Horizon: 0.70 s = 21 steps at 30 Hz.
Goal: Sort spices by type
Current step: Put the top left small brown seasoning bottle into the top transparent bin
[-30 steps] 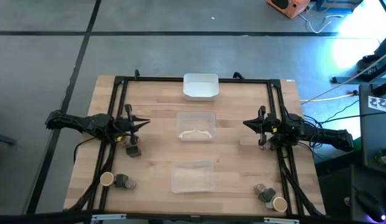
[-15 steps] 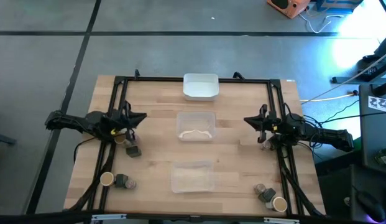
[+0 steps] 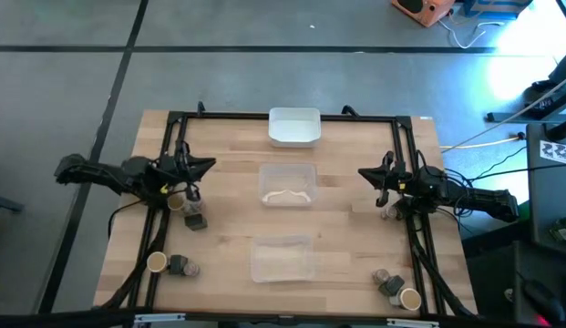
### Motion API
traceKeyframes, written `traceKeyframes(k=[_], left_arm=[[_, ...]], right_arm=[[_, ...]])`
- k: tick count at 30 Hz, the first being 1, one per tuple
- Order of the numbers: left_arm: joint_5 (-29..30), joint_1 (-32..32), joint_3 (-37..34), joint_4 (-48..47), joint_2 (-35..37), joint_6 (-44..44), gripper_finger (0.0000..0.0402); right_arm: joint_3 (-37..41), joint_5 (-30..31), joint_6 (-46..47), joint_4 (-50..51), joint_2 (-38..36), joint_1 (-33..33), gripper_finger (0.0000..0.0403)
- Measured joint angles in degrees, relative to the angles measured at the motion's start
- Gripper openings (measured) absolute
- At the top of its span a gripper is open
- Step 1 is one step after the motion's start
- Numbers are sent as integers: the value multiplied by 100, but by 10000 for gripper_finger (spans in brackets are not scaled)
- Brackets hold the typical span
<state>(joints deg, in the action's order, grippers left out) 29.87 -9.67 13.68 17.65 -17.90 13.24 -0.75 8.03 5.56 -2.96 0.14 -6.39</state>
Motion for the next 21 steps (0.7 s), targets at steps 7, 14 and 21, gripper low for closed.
traceKeyframes(k=[7, 14, 21], left_arm=[[378, 2, 1615, -1573, -1557, -223, 19], [382, -1, 3037, -3234, -2629, -935, 19], [388, -11, 3718, -4860, -3082, -1904, 19]], right_arm=[[0, -4, -2, 16, 0, 0, 12], [-2, 74, -7, 22, 0, 0, 12], [-2, 153, -4, 24, 0, 0, 12]])
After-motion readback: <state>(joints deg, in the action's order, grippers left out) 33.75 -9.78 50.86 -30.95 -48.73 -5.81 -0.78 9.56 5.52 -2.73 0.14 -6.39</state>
